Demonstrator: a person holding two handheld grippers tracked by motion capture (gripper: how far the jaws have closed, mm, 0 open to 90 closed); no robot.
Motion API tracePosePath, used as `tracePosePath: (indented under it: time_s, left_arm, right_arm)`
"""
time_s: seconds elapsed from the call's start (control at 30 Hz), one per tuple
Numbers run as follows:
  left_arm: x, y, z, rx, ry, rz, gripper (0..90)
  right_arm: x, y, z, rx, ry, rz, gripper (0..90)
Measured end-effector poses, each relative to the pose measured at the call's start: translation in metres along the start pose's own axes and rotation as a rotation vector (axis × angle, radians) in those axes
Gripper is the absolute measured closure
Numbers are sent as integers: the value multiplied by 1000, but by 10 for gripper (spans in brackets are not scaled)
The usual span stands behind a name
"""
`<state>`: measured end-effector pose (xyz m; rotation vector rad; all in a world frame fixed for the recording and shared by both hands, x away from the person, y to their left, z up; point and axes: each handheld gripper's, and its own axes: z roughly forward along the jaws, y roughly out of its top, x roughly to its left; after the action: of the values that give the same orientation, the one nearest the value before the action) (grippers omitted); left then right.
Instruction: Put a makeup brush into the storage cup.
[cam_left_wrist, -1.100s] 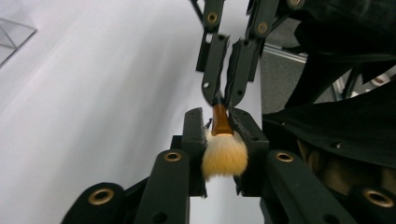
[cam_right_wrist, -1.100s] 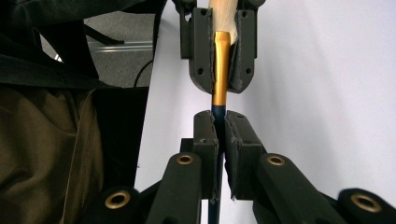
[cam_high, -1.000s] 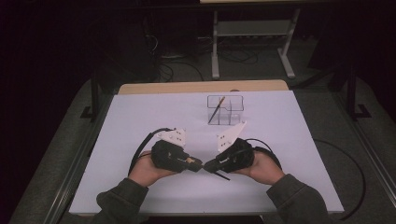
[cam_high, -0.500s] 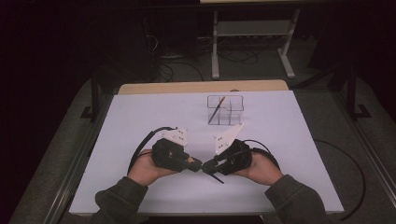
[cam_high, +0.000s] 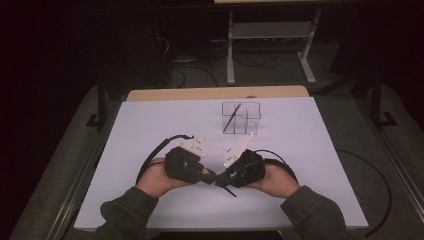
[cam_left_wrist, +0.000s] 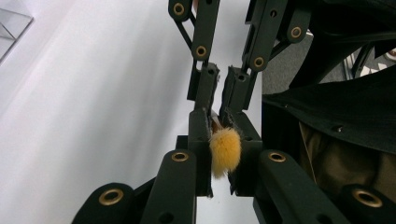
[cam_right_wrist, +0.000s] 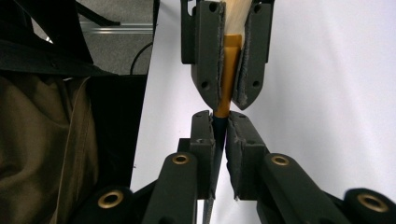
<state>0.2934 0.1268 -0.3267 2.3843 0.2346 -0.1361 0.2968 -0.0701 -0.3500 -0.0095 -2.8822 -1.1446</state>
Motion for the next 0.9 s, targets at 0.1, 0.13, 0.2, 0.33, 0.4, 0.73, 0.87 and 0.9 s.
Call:
tracePosePath:
  time_s: [0.1, 0.13, 0.2, 0.33, 0.4, 0.73, 0.87, 0.9]
  left_arm:
    - [0, 0, 0, 5, -2, 7, 811]
    - [-1, 0, 1, 8, -1, 6, 810]
    - [-1, 0, 1, 14, 3, 13, 807]
    - [-1, -1, 1, 11, 3, 5, 774]
    - [-1, -1, 0, 6, 5, 2, 738]
    - [2, -12, -7, -35, 19, -33, 643]
    - [2, -20, -10, -48, 31, -56, 616]
    - [2, -22, -10, -53, 32, -58, 615]
  right_arm:
    - [1, 0, 3, 0, 8, 8, 815]
    - [1, 0, 3, 0, 10, 11, 818]
    - [0, -1, 4, 1, 12, 8, 824]
    - [0, -3, 4, -9, 13, 9, 827]
    - [0, -4, 3, -4, 10, 10, 827]
    - [-2, -12, -5, -1, -4, 37, 828]
    - [-6, -18, -12, -3, -25, 58, 827]
    - [-7, -19, -13, -5, -29, 62, 827]
